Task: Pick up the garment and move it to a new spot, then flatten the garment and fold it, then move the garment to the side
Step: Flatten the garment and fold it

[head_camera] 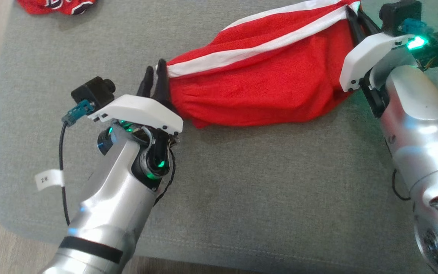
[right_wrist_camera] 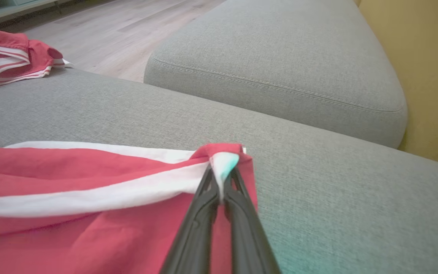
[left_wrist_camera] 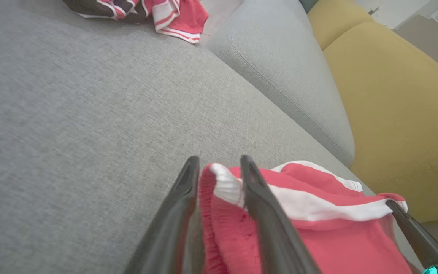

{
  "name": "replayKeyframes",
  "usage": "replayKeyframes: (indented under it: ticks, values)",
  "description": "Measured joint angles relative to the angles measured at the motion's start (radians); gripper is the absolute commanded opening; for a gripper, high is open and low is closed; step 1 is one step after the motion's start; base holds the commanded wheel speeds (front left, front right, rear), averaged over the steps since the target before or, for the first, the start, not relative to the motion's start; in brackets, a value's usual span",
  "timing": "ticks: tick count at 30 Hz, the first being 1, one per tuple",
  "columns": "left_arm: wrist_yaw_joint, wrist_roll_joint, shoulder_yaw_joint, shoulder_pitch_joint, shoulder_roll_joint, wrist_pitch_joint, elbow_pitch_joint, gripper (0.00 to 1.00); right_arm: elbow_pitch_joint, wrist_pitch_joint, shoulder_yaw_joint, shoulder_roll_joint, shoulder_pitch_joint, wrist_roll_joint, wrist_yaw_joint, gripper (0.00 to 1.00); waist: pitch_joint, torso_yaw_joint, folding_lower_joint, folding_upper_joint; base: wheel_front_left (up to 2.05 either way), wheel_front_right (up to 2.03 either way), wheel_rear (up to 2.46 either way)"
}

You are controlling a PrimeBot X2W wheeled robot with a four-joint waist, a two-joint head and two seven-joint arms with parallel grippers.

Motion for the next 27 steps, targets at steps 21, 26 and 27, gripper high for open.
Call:
replayKeyframes:
  ticks: [21, 26, 27]
  values:
    - [-0.005, 0.090, -0.028, 0.109, 0.001, 0.000, -0.236, 1.00, 0.120, -0.065, -0.104, -0.051, -0.068, -0.016, 0.000, 1.00, -0.033, 0.070, 0.0000, 0.0000, 0.00, 0.00, 0.00]
    - [-0.023, 0.204, 0.007, 0.193, 0.002, 0.000, -0.303, 1.00, 0.124, -0.076, -0.081, -0.054, -0.065, -0.008, 0.000, 1.00, -0.062, 0.053, 0.0000, 0.0000, 0.00, 0.00, 0.00]
    - [-0.026, 0.224, 0.014, 0.215, 0.007, 0.000, -0.318, 1.00, 0.126, -0.076, -0.074, -0.053, -0.062, -0.005, 0.000, 1.00, -0.069, 0.047, 0.0000, 0.0000, 0.00, 0.00, 0.00]
